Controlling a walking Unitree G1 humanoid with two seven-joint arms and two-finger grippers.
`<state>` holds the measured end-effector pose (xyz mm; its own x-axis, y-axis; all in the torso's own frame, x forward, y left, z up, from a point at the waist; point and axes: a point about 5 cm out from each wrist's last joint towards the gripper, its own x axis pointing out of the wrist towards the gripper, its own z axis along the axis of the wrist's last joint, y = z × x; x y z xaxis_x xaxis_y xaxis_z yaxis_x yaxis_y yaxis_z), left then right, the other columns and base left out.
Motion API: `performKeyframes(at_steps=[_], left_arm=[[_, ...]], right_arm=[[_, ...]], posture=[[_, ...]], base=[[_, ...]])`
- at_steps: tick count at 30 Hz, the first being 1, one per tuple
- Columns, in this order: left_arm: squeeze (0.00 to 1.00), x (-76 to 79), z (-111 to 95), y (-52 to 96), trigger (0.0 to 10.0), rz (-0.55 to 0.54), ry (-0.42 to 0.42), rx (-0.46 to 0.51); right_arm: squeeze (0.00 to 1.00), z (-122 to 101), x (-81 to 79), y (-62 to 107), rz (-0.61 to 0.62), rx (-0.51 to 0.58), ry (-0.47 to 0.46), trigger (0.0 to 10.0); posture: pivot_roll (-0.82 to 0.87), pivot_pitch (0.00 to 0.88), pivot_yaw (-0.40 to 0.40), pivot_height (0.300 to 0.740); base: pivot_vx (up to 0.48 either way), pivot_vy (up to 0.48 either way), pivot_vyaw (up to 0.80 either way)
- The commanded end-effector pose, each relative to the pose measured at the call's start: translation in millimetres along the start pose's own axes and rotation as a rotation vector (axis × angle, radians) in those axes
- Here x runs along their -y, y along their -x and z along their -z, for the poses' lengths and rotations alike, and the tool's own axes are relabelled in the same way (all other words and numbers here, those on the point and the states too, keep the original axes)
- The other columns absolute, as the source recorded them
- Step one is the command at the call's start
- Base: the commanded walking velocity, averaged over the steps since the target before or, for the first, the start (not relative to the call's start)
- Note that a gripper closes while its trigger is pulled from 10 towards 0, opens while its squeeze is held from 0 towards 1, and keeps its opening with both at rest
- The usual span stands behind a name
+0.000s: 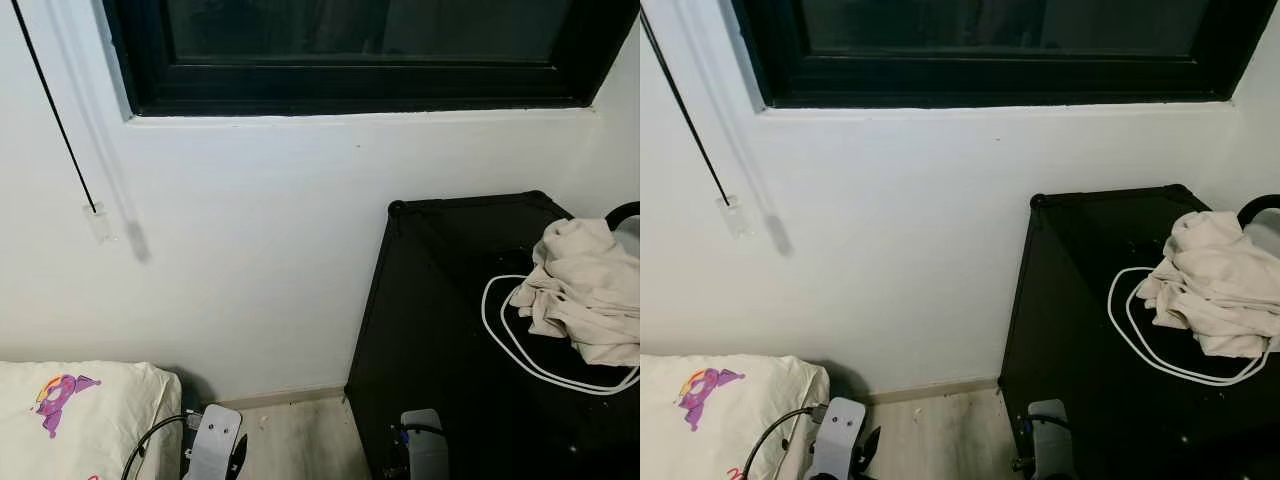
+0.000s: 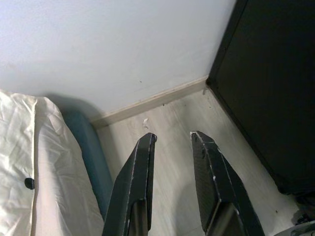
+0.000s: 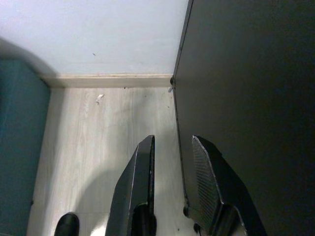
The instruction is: Clean up the room
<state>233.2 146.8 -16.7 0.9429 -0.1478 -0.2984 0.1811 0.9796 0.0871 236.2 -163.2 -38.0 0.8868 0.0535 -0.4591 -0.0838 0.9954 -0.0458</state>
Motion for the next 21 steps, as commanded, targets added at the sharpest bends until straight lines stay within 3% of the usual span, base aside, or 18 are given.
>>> performKeyframes(at_steps=[1,9,21], left_arm=[[0.00,-0.8,6.2,4.0,10.0,-0.006,-0.003,-0.026],[0.00,-1.2,6.8,5.2,10.0,-0.007,-0.011,-0.028],[0.00,0.9,6.4,5.1,10.0,0.011,-0.025,-0.027]], right_arm=[[0.00,7.7,-0.3,3.1,0.002,-0.034,-0.011,10.0],[0.00,7.0,-4.5,2.4,-0.029,-0.034,0.013,10.0],[0.00,8.3,-6.8,3.6,-0.031,-0.031,0.015,10.0]], posture=[[0.02,0.112,-0.048,0.740],[0.02,0.116,-0.046,0.740],[0.03,0.118,-0.037,0.740]], base=[[0.000,0.000,0.00],[0.000,0.000,0.00],[0.000,0.000,0.75]])
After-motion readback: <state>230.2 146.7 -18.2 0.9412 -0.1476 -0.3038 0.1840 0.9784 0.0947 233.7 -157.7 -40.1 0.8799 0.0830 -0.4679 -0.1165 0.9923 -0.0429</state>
